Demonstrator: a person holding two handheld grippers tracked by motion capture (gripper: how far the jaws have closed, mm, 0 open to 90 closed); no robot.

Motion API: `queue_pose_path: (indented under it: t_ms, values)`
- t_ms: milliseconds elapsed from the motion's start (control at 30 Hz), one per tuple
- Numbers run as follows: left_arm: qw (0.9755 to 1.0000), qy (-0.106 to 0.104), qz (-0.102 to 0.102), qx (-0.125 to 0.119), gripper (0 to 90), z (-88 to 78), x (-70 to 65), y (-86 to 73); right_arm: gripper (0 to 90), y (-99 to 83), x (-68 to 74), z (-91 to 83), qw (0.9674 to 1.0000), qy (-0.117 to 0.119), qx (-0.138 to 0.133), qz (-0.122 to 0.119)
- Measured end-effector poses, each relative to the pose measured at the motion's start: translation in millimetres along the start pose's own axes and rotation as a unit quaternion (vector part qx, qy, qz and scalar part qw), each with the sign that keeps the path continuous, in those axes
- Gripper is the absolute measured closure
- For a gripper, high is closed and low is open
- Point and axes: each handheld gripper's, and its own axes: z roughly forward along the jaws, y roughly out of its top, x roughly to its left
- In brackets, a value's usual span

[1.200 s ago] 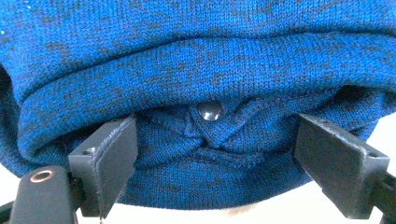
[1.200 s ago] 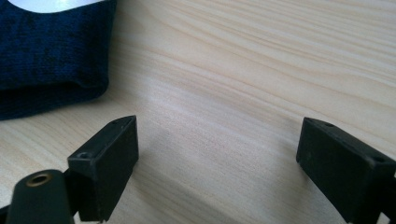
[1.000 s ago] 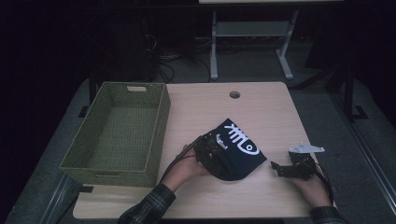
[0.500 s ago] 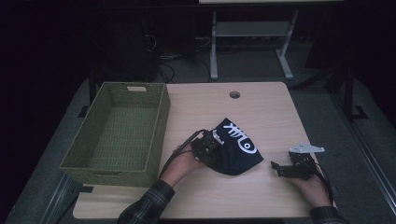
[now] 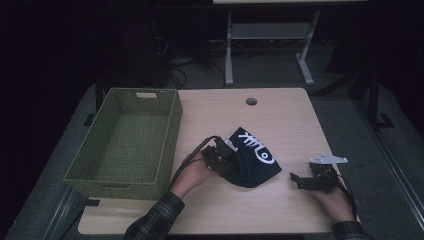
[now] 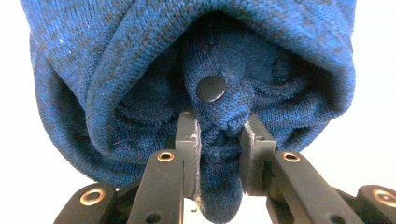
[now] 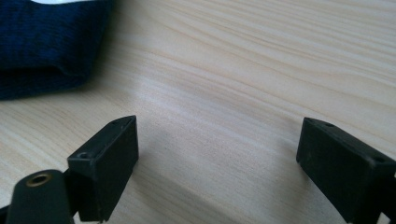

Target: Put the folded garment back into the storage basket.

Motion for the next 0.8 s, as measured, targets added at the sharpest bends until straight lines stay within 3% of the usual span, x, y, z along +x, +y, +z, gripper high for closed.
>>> queue_pose_path:
  t_ms: [433,800]
  values:
    - [0.9996,0.006,0.005,-0.026,72.8,-34.0,-0.4,13.4,12.4,0.0,0.0,0.1,1.0000,0.000,0.000,0.000]
    - [0.9990,-0.007,0.002,-0.044,73.0,-68.1,3.6,23.6,11.8,0.1,0.0,0.1,1.0000,0.000,0.001,-0.001]
